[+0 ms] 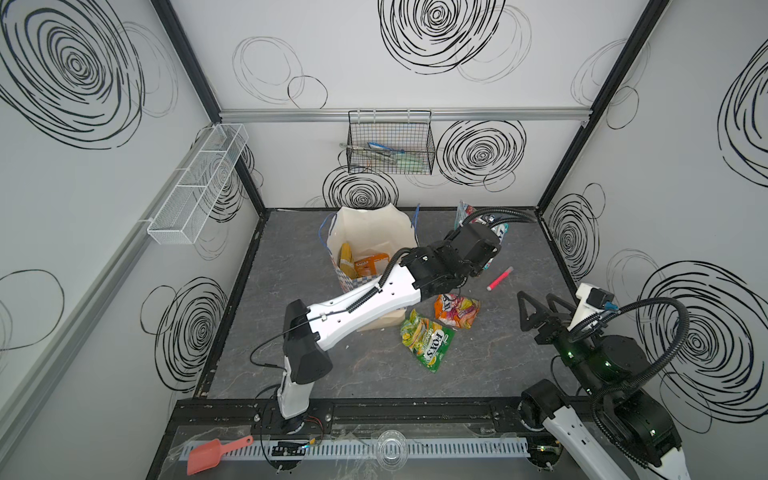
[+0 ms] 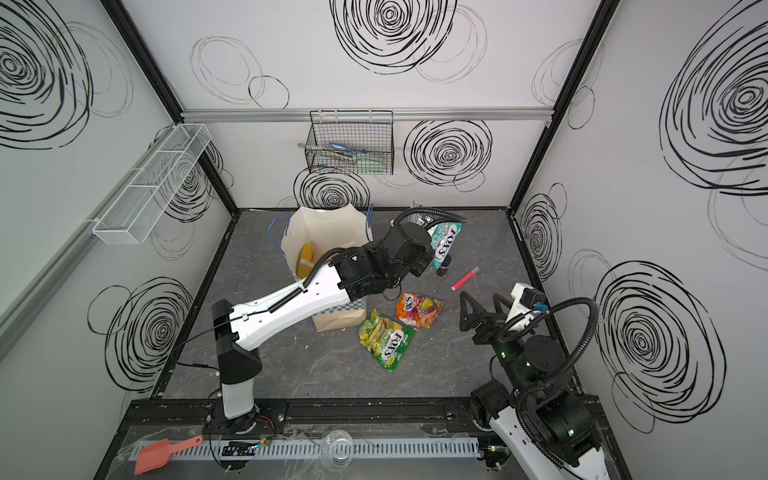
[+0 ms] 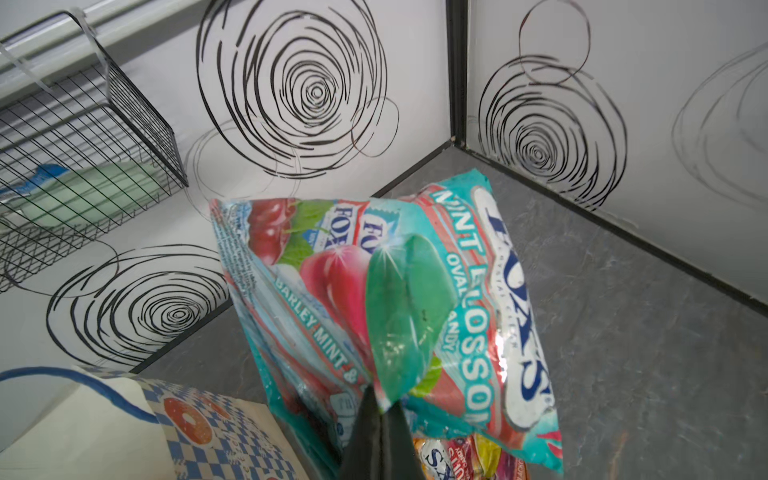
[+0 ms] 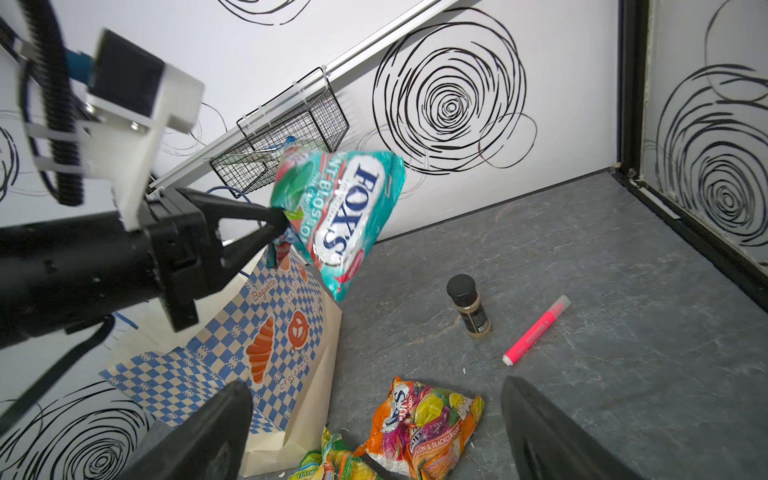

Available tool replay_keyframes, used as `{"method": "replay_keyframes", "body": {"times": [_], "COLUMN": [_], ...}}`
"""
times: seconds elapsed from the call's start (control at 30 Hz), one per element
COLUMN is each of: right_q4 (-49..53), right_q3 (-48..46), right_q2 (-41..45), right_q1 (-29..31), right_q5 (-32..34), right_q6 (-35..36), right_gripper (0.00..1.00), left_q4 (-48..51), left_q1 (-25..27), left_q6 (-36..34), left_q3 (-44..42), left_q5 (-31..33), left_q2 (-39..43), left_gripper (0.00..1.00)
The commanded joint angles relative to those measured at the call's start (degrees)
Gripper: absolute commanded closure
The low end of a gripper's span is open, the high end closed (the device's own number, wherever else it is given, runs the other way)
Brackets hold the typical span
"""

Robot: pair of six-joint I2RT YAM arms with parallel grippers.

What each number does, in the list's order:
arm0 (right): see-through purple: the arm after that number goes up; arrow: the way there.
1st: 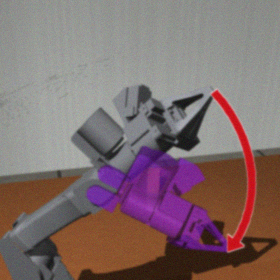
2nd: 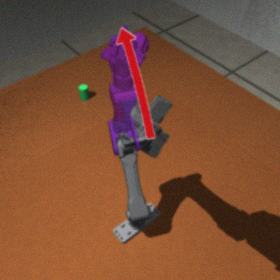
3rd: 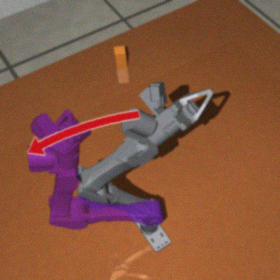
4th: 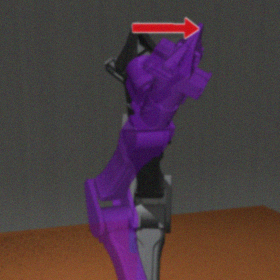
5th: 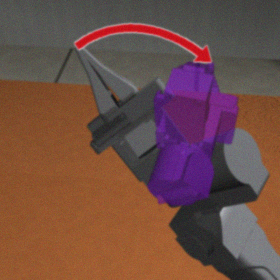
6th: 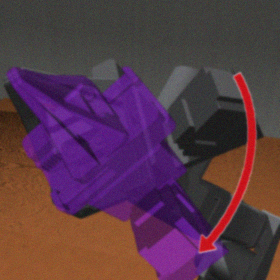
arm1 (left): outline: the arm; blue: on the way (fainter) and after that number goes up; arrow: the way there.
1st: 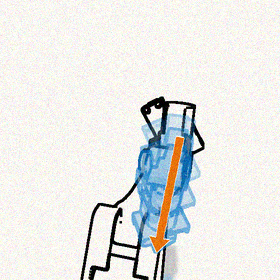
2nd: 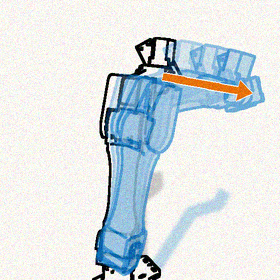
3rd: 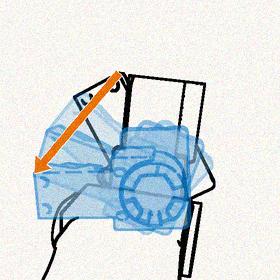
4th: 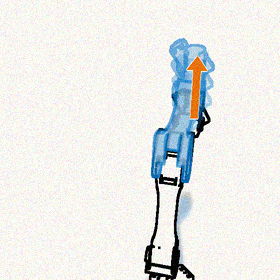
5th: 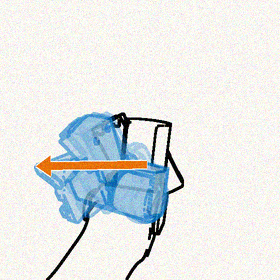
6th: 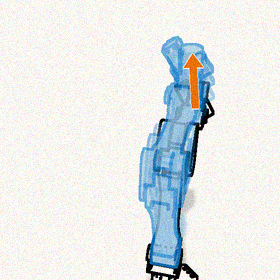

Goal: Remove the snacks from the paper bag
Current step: 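Carry the teal packet past the bag and lower it onto the table, then release the teal packet and raise the left gripper back over the bag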

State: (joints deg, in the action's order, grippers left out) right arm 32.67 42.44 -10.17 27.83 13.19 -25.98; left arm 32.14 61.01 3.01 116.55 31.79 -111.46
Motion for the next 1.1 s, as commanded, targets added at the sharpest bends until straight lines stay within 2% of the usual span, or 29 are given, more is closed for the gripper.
{"method": "replay_keyframes", "body": {"times": [0.0, 0.3, 0.63, 0.67, 0.73, 0.8, 1.07], "right_q4": [0.6, 1.8, 0.9, 0.8, 0.4, 0.0, -1.0], "right_q3": [-0.2, -0.5, -2.2, -2.3, -2.5, -2.9, -3.5], "right_q2": [1.1, 1.9, 1.8, 1.7, 1.7, 1.7, 0.0], "right_q1": [0.1, 0.2, 0.3, 0.3, 0.3, 0.3, 0.3], "right_q5": [3.2, 3.4, 1.0, 1.1, 1.1, 0.9, -0.7], "right_q6": [-0.6, -1.2, -2.0, -1.9, -1.8, -1.7, -0.8], "right_gripper": [0.03, 0.03, 0.03, 0.03, 0.03, 0.03, 0.03], "left_q4": [-0.9, -3.7, -0.9, -0.7, -1.1, -1.5, -1.1], "left_q1": [-1.8, -7.8, -11.0, -11.2, -11.1, -11.1, -10.3], "left_q6": [0.3, 2.9, 3.6, 3.7, 3.7, 3.7, 3.9], "left_q3": [-2.2, -11.2, -11.6, -11.6, -11.9, -11.7, -9.6], "left_q5": [1.4, -7.4, -9.7, -10.0, -10.3, -10.6, -11.2], "left_q2": [-1.1, -7.5, -14.6, -14.8, -14.4, -14.0, -10.0], "left_gripper": [1.00, 1.00, 1.00, 0.99, 0.88, 0.83, 0.77]}}
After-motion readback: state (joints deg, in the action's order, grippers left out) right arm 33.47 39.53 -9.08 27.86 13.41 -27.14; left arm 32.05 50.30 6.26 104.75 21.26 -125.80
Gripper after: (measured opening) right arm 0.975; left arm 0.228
